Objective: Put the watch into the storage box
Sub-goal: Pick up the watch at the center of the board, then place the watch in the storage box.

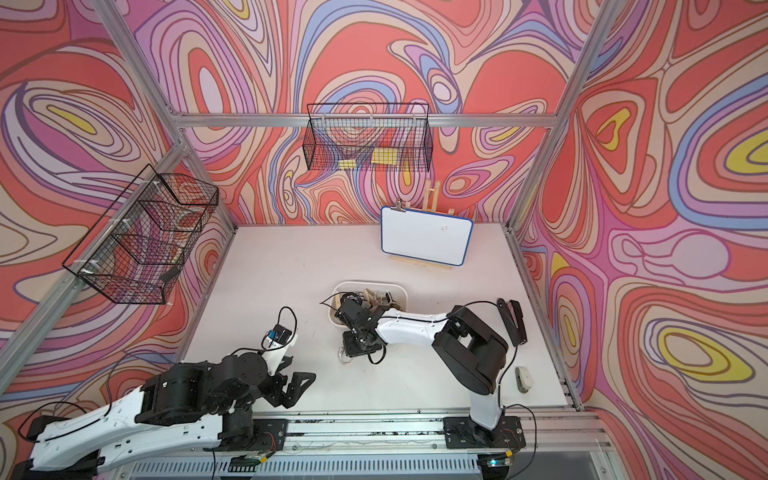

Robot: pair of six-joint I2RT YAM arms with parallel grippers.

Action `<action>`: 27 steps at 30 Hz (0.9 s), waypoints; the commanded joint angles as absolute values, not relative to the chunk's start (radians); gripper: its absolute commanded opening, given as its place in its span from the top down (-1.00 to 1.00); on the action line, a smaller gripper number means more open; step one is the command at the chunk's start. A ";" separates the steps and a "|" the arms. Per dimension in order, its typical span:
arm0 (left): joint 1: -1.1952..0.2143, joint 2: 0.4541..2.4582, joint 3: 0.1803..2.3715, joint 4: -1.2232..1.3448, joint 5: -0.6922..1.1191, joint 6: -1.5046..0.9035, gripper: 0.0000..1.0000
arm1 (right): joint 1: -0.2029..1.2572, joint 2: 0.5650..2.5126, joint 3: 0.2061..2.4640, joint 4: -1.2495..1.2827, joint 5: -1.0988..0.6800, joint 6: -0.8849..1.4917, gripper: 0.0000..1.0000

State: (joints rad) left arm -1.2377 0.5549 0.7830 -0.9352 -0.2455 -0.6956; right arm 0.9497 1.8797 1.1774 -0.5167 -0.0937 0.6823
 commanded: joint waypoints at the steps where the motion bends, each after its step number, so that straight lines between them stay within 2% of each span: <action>1: -1.242 0.547 0.775 -0.921 -0.255 -0.683 -0.79 | 0.954 1.907 1.197 -0.510 -0.084 0.684 0.43; 9: -1.241 0.545 0.776 -0.925 -0.261 -0.686 -0.79 | 0.962 1.909 1.239 -0.543 -0.080 0.669 0.96; 18: -1.242 0.547 0.776 -0.924 -0.259 -0.685 -0.79 | 0.941 1.723 1.325 -0.739 0.001 0.595 1.00; 23: -1.242 0.542 0.775 -0.922 -0.262 -0.684 -0.79 | 0.760 1.700 1.386 -0.789 -0.059 0.504 1.00; 27: -1.243 0.534 0.772 -0.921 -0.267 -0.686 -0.78 | 0.641 1.794 1.489 -0.830 -0.092 0.420 1.00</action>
